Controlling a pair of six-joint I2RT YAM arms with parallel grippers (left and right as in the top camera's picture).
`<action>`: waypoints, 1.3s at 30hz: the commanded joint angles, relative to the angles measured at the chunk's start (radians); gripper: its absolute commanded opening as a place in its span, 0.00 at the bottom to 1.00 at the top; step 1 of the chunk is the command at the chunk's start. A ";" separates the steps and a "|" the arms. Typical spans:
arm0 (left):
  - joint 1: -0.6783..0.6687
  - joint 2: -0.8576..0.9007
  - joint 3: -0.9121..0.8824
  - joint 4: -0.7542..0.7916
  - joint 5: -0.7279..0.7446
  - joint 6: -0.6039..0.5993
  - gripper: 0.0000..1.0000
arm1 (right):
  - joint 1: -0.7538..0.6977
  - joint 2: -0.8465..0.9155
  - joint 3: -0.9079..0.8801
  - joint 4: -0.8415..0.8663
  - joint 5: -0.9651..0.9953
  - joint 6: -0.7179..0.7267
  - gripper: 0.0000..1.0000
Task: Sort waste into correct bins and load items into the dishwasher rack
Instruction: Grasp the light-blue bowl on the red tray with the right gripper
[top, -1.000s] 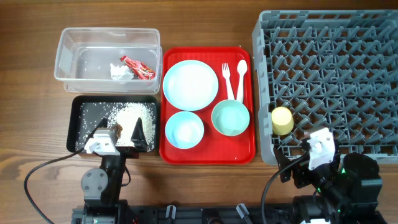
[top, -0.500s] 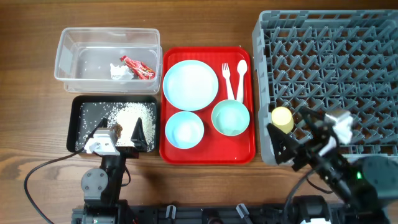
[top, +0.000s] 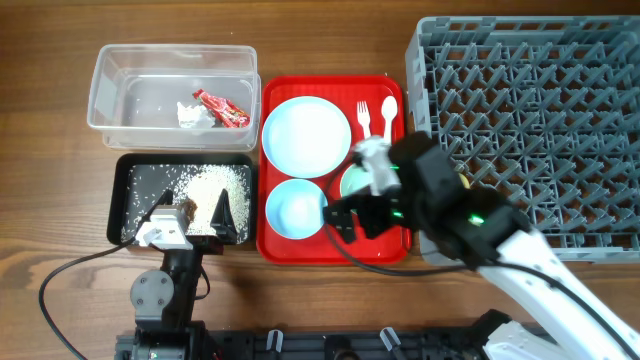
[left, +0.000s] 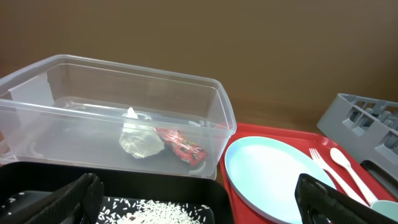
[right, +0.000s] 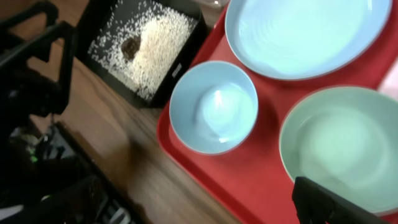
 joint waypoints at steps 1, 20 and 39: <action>0.006 -0.003 -0.001 -0.009 0.005 0.013 1.00 | 0.026 0.105 0.022 0.069 0.055 -0.010 0.97; 0.006 -0.003 -0.001 -0.009 0.005 0.013 1.00 | 0.036 0.584 0.141 0.157 0.126 -0.193 0.49; 0.006 -0.003 -0.001 -0.009 0.005 0.013 1.00 | 0.036 0.639 0.139 0.092 0.087 -0.193 0.04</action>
